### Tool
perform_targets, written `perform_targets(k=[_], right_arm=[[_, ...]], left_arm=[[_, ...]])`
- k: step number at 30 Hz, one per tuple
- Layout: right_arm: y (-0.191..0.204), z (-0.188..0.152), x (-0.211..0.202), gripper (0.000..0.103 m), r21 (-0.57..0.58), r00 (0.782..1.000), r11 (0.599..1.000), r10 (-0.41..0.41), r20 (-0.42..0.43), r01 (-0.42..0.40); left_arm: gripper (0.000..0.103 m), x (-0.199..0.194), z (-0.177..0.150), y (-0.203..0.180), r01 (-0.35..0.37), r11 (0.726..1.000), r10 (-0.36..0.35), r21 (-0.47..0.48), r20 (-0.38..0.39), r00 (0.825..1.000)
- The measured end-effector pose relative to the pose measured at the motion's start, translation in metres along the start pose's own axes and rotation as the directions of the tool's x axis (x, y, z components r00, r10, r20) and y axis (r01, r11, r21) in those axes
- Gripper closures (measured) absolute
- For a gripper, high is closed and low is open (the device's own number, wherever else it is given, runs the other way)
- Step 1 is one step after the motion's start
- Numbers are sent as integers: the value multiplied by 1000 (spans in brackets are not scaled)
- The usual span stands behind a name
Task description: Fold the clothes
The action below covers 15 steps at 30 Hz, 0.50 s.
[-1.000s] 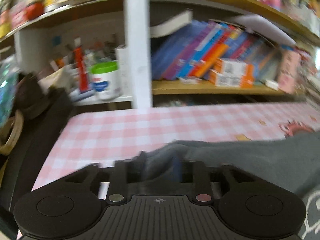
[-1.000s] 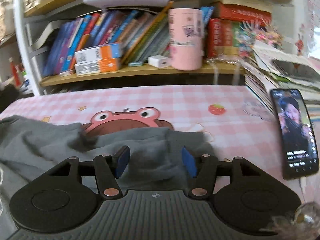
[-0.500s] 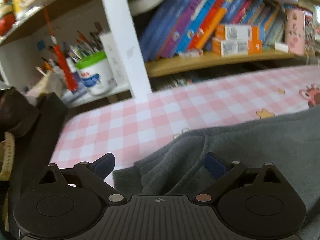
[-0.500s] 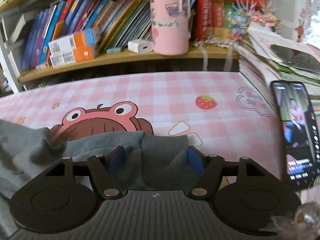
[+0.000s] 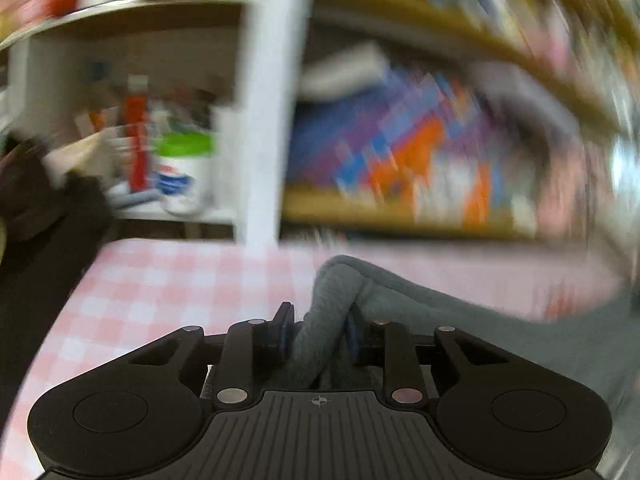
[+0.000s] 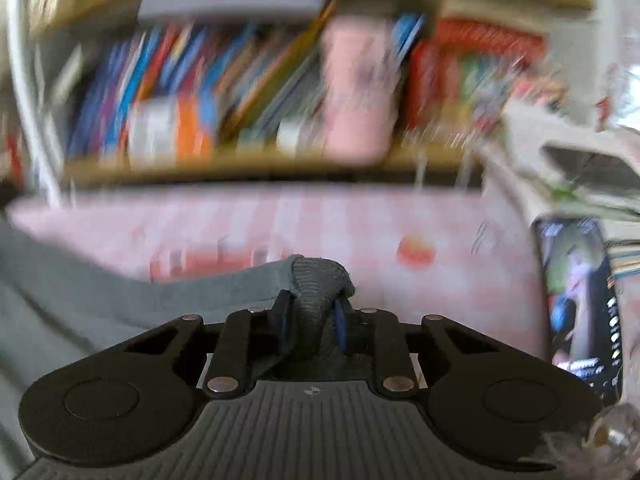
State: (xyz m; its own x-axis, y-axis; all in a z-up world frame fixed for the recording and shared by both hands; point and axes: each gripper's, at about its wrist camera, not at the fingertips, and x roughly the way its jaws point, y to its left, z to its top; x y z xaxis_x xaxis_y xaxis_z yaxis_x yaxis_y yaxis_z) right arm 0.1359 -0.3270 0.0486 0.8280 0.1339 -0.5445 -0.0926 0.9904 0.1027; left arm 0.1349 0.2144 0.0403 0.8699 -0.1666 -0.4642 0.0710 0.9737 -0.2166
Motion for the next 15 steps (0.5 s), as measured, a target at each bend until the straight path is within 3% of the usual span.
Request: perform_targets(k=[1,2,3,4,5,8,12,15], right_arm=[[-1,6,0,77,32,999,999,-13,36,12],[-3,12,-1,71,63,997,998,-27,70,23],[-1,15,3,45,64,996,997,-51,76,46],[1,17,6,33,64,994,996,-75,82,69],[3,20,10,34,64,991,994,-98,87,93],[1,10,11,34,49,996,996,-81,42,79],[-1,-8,15,38,19,997,997,-80,-21,80],[-2,-22,20,50,6,995,997,-81,-58,81]], left_arm=[[71,3,4,4,-20,999,21,-34,7,1000],[58,10,7,3,-63,998,63,-22,-3,998],[31,16,9,2,-109,994,109,-2,-13,994],[23,23,8,-1,-171,984,172,47,-19,985],[21,28,7,-4,-224,970,226,94,-21,974],[21,24,-4,-3,-258,951,267,171,-29,963],[21,3,-19,-4,-256,939,268,231,-20,963],[21,-15,-26,-10,-225,944,233,240,-3,972]])
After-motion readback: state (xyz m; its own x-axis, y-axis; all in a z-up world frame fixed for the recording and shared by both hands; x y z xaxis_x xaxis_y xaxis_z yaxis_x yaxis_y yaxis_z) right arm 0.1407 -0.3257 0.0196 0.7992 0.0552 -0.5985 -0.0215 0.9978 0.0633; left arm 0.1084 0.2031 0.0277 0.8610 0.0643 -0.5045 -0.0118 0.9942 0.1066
